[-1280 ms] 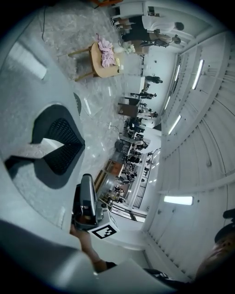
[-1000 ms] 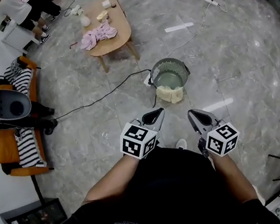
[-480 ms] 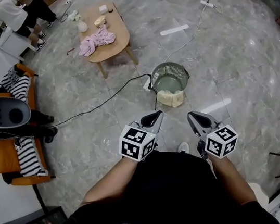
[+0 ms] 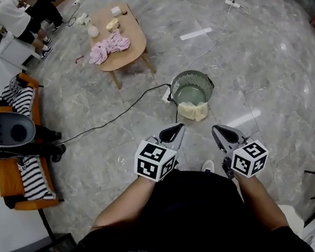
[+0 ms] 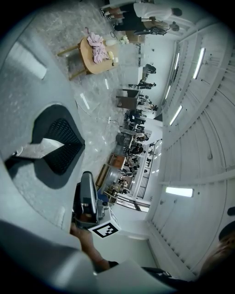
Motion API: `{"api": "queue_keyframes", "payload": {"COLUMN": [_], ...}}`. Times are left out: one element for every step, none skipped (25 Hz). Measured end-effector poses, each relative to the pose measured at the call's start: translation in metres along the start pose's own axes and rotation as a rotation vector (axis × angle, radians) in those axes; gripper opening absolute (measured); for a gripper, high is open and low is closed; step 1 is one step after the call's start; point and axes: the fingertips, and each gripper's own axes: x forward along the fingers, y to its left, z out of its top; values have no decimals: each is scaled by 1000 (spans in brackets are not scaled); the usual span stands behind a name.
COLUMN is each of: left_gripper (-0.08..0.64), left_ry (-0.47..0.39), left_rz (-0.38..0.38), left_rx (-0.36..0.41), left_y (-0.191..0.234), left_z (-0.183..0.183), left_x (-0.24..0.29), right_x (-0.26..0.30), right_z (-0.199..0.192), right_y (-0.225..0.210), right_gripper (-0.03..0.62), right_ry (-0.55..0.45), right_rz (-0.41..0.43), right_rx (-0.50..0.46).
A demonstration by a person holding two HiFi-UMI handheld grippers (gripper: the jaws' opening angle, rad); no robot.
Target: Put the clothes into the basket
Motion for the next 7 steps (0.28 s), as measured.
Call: {"api": "queue_keyframes", "payload": {"left_gripper": [0,0,0,0,0,0,0], "left_ry": [0,0,0,0,0,0,0], "left_rz": [0,0,0,0,0,1,2], "left_rx": [0,0,0,1,1,0,0], "left_y": [0,1,1,2,2,3,4], "left_z": [0,0,0,0,-1,-1,-2], "left_x": [0,0,0,-1,-1,-2,-3], "right_x": [0,1,1,2,3,3,4], "right_z": [0,-1,-1,-1,-1,-2,-2], "right_y": [0,0,0,0,1,1,2], "right_gripper": [14,14,14,14,14,14,14], "right_ry": [-1,-1,-1,-1,-1,-1,-1], "right_rz": [-1,-1,-1,-1,-1,0,0], "right_rx": [2,3,4,4,5,6,6]}}
